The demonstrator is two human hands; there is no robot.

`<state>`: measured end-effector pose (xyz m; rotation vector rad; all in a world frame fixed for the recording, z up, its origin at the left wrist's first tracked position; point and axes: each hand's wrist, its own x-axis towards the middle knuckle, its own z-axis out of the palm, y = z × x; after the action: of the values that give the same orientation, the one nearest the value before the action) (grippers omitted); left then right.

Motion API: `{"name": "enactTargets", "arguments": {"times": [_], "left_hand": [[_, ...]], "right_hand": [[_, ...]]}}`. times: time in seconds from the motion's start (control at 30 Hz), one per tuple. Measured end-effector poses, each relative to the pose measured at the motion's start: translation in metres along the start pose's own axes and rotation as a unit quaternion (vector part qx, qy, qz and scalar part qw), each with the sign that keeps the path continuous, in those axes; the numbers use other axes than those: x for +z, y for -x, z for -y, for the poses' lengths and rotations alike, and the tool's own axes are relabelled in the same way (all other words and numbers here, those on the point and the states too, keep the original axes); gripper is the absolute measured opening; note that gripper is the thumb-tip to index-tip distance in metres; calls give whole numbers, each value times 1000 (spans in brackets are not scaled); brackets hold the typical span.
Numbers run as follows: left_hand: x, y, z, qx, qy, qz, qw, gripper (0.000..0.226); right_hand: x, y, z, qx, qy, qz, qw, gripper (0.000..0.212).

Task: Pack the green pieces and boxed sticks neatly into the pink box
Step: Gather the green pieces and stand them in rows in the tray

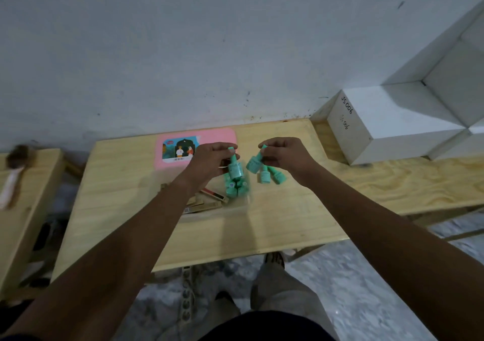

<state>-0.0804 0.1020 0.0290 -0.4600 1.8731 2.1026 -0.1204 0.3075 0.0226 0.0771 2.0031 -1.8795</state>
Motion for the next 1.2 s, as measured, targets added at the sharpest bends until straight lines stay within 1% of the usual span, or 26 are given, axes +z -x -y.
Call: {"name": "enactTargets", "arguments": {"times": [0.1,0.27,0.33,0.4,0.47,0.53,0.6,0.8,0.9,1.03,1.2], "left_hand": [[-10,7,6,29,-12,0,999,18],[-19,12,20,84,-109,-32,990,20],[-23,10,30,104,-166,-50,979,19],[-26,8,40,128,-250,-79,956,20],[-24,9,49,142,-297,-95,940,22],[-21,10,57,158,-319,-103,929,23],[-20,11,63,162,-338,-107,921,23],[-18,8,77,148,-357,-94,918,22],[-17,6,81,139,-359,-98,918,22],[-14,5,81,144,-364,-96,915,22],[-16,6,86,155,-379,-89,908,23]], "right_hand": [[6,9,2,-13,21,-9,1000,8],[12,17,-3,-23,75,-20,997,12],[15,19,-9,-35,129,-18,991,10],[20,20,-16,-47,192,-14,980,11],[24,18,-24,-70,260,-6,963,14],[29,16,-29,-95,329,10,939,16],[31,14,-35,-111,375,28,920,17],[33,9,-45,-132,456,66,878,19],[35,6,-50,-150,495,65,853,18],[38,3,-55,-169,529,68,829,19],[42,3,-54,-175,589,74,786,21]]}}
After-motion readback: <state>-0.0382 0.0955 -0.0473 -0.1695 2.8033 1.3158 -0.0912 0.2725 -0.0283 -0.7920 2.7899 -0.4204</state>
